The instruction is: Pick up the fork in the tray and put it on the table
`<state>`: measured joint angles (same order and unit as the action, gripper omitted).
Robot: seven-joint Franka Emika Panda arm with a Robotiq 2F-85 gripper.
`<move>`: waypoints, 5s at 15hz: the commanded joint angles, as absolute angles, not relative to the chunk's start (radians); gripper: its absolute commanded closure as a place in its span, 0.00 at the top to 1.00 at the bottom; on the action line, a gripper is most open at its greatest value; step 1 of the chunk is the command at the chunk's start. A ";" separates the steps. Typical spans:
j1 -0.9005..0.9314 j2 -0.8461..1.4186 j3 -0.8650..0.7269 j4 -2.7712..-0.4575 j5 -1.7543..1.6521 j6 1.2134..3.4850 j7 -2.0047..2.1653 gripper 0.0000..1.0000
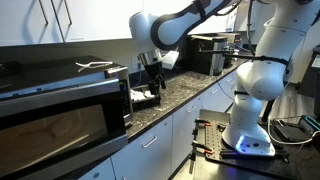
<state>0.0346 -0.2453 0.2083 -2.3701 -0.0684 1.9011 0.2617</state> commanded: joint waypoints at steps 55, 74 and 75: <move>-0.187 0.235 -0.193 -2.072 0.009 2.304 0.839 0.49; -0.140 0.492 -0.213 -1.822 0.012 2.268 0.843 0.23; -0.138 0.501 -0.213 -1.812 0.012 2.266 0.844 0.25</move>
<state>-0.1596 0.4711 -0.1927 -1.8653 -0.0038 2.3002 0.8317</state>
